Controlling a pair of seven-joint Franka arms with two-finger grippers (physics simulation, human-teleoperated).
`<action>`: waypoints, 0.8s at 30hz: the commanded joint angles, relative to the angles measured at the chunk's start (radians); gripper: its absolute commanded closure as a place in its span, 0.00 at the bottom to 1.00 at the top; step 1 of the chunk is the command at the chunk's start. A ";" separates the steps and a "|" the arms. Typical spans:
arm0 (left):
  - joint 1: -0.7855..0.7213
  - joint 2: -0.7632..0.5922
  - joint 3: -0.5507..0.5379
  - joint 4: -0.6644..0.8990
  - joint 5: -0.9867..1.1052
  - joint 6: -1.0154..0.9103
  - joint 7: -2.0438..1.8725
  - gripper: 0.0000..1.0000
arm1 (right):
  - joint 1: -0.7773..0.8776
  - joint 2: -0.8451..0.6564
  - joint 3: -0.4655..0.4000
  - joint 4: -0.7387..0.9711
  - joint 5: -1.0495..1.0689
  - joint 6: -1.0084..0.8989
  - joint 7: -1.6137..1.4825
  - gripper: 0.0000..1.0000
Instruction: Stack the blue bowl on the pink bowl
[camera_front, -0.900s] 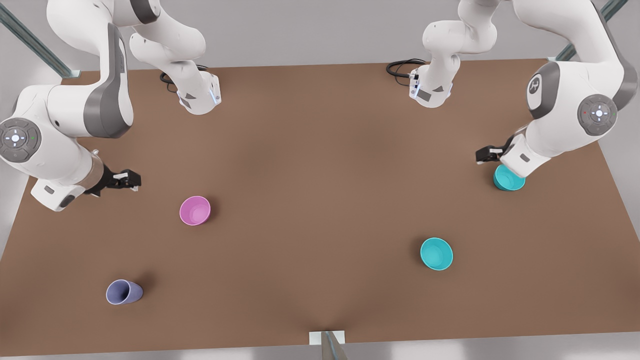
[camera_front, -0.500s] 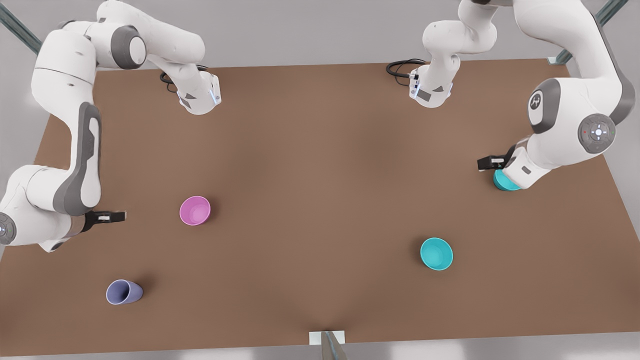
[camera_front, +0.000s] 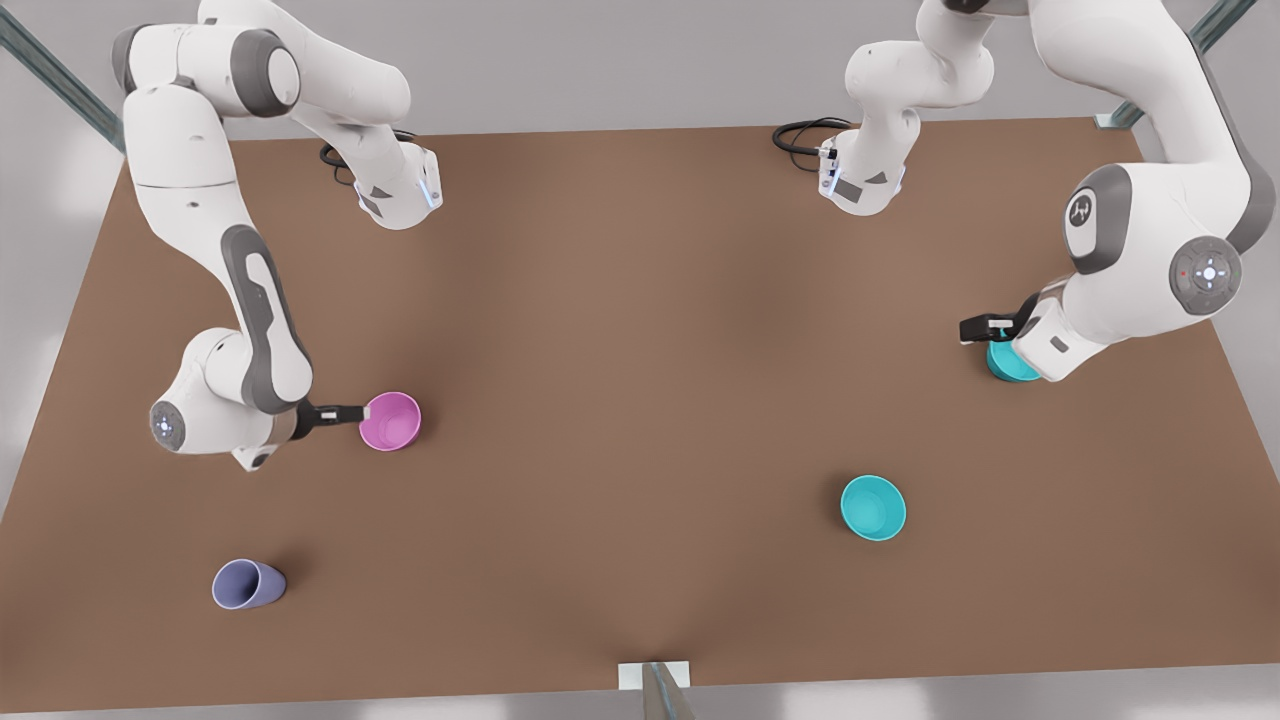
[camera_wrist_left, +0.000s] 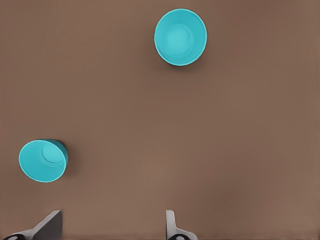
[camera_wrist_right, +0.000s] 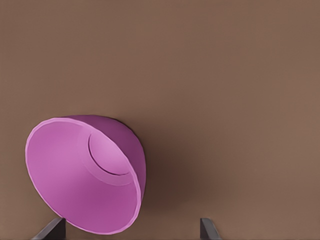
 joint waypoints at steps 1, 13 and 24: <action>0.001 0.000 0.001 0.000 0.000 -0.009 0.089 0.00 | 0.009 -0.013 0.000 -0.047 0.006 0.170 -0.143 0.00; 0.008 0.002 0.007 0.000 0.000 -0.024 0.089 0.00 | 0.063 0.011 0.002 -0.128 0.013 0.272 -0.129 0.49; 0.008 0.000 0.014 0.000 0.000 -0.024 0.091 0.00 | 0.147 -0.038 0.080 0.166 0.098 0.009 -0.006 0.79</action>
